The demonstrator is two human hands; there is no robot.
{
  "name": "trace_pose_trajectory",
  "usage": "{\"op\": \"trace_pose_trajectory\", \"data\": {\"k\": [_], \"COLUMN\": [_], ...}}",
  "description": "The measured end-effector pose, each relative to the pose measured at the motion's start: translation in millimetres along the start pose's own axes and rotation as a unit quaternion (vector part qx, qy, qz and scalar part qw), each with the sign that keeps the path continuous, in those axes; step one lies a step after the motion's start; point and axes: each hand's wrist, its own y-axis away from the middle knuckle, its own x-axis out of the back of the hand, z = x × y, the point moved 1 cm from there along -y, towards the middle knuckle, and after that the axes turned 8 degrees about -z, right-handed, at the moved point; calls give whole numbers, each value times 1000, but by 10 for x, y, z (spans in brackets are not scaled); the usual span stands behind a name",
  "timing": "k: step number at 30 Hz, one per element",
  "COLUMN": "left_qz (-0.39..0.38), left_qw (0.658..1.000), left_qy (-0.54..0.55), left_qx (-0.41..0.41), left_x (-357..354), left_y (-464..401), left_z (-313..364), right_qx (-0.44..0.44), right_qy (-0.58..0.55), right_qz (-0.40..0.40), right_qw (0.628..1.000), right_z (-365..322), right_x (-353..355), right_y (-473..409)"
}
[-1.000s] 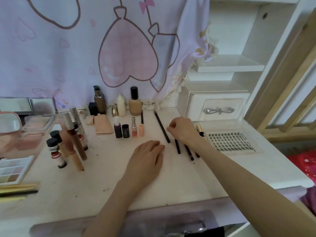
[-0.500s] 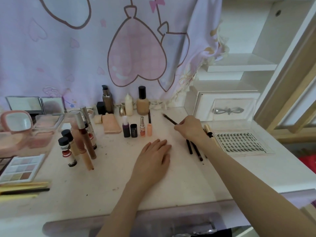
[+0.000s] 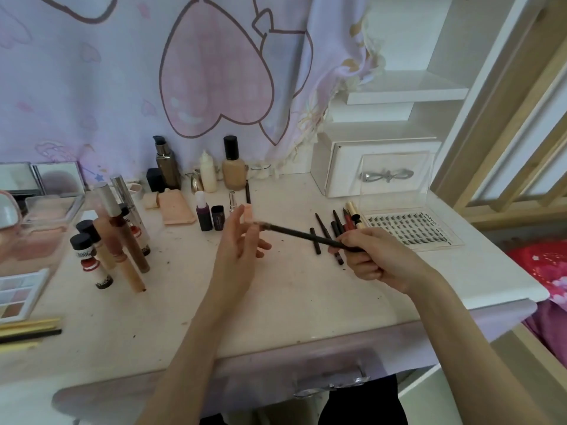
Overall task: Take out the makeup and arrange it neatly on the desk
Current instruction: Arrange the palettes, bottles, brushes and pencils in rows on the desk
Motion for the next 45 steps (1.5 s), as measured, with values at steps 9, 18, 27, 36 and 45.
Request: {"op": "trace_pose_trajectory", "data": {"k": [9,18,27,36,45], "left_qz": [54,-23,-4,31,99], "left_qw": [989,970,957,955,989], "left_qy": [139,242,290,294,87], "left_qx": [14,-4,15,33,73], "left_x": [86,30,70,80,17], "left_y": [17,52,44,19,-9], "left_z": [-2,30,11,-4,-36], "right_qx": [42,103,177,183,98], "right_qy": [327,352,335,418,343], "right_qz": [-66,-42,55,112,184], "right_qw": [942,929,924,883,916], "right_z": [-157,-122,-9,43,-5], "right_x": [-114,-438,-502,-479,-191], "right_y": [47,-113,-96,-26,-5]}}
